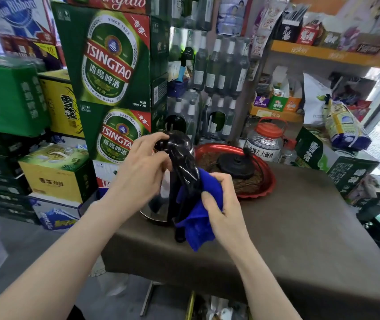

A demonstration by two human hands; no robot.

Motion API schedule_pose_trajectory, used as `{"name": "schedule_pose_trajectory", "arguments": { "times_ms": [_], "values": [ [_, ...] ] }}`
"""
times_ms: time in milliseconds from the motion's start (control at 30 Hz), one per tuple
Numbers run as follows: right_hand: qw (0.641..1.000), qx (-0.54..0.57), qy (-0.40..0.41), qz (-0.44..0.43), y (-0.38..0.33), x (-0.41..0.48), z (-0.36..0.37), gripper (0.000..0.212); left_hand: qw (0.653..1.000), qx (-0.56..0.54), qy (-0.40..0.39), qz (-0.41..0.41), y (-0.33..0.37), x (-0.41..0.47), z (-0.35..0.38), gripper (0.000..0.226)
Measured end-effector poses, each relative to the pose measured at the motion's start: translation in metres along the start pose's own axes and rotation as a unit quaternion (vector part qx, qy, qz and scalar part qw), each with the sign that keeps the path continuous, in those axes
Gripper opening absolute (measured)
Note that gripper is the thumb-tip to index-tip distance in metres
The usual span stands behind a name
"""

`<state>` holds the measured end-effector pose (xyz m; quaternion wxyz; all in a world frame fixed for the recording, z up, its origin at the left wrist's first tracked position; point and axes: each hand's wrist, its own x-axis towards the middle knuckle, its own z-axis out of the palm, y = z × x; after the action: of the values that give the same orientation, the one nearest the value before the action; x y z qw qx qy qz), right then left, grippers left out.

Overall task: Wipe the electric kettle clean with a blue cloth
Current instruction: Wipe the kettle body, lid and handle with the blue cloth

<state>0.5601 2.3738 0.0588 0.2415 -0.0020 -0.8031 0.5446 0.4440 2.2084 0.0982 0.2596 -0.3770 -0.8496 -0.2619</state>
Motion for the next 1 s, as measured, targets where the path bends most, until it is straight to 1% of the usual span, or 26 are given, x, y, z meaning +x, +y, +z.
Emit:
{"name": "schedule_pose_trajectory", "arguments": {
  "times_ms": [33, 67, 133, 200, 233, 267, 300, 367, 400, 433, 533, 567, 667, 733, 800, 867, 933, 1000],
  "values": [
    [1.0, -0.007, -0.005, -0.011, -0.002, -0.001, 0.0, 0.025, 0.999, -0.013, 0.016, -0.029, 0.005, -0.004, 0.001, 0.011],
    [0.999, -0.017, -0.01, -0.025, -0.003, -0.002, -0.002, 0.025, 0.997, -0.03, 0.029, -0.061, 0.011, -0.008, 0.001, 0.016],
    [0.997, -0.036, -0.036, -0.054, -0.007, -0.003, -0.007, 0.025, 0.988, -0.079, 0.039, -0.128, 0.024, -0.013, -0.003, 0.04],
    [0.992, -0.06, -0.069, -0.081, -0.012, -0.004, -0.009, 0.025, 0.976, -0.112, 0.016, -0.189, 0.037, -0.015, -0.01, 0.071],
    [0.99, -0.075, -0.064, -0.097, -0.015, -0.002, -0.01, 0.026, 0.972, -0.108, 0.001, -0.206, 0.04, -0.015, -0.013, 0.083],
    [0.989, -0.085, -0.031, -0.115, -0.018, 0.002, -0.01, 0.028, 0.972, -0.096, -0.011, -0.213, 0.042, -0.015, -0.015, 0.088],
    [0.988, -0.086, 0.025, -0.125, -0.02, 0.009, -0.012, 0.029, 0.974, -0.082, -0.02, -0.209, 0.043, -0.014, -0.017, 0.088],
    [0.977, -0.081, 0.151, -0.13, -0.023, 0.027, -0.014, 0.026, 0.978, -0.067, -0.038, -0.194, 0.041, -0.012, -0.022, 0.08],
    [0.968, -0.094, 0.189, -0.136, -0.025, 0.036, -0.012, 0.026, 0.979, -0.068, -0.048, -0.184, 0.04, -0.01, -0.024, 0.077],
    [0.961, -0.124, 0.196, -0.148, -0.025, 0.043, -0.006, 0.029, 0.981, -0.077, -0.054, -0.17, 0.038, -0.008, -0.027, 0.073],
    [0.934, -0.259, 0.134, -0.208, -0.01, 0.045, 0.025, 0.048, 0.982, -0.136, -0.056, -0.122, 0.03, -0.005, -0.036, 0.058],
    [0.927, -0.279, 0.131, -0.215, -0.001, 0.038, 0.035, 0.053, 0.98, -0.147, -0.062, -0.12, 0.025, -0.004, -0.038, 0.057],
    [0.929, -0.286, 0.137, -0.188, 0.035, 0.012, 0.048, 0.064, 0.973, -0.168, -0.087, -0.13, 0.009, -0.006, -0.039, 0.059],
    [0.931, -0.309, 0.098, -0.168, 0.062, -0.009, 0.047, 0.071, 0.968, -0.191, -0.087, -0.135, 0.0, -0.008, -0.038, 0.058],
    [0.935, -0.313, 0.063, -0.154, 0.08, -0.02, 0.042, 0.067, 0.963, -0.216, -0.079, -0.142, -0.006, -0.008, -0.037, 0.055],
    [0.943, -0.292, 0.068, -0.146, 0.076, -0.014, 0.035, 0.057, 0.957, -0.24, -0.071, -0.149, -0.01, -0.008, -0.035, 0.053],
    [0.948, -0.261, 0.11, -0.143, 0.053, 0.008, 0.03, 0.047, 0.953, -0.255, -0.065, -0.154, -0.013, -0.008, -0.034, 0.051],
    [0.944, -0.236, 0.172, -0.151, 0.022, 0.041, 0.026, 0.04, 0.949, -0.267, -0.06, -0.154, -0.014, -0.01, -0.032, 0.051]
  ]
}}
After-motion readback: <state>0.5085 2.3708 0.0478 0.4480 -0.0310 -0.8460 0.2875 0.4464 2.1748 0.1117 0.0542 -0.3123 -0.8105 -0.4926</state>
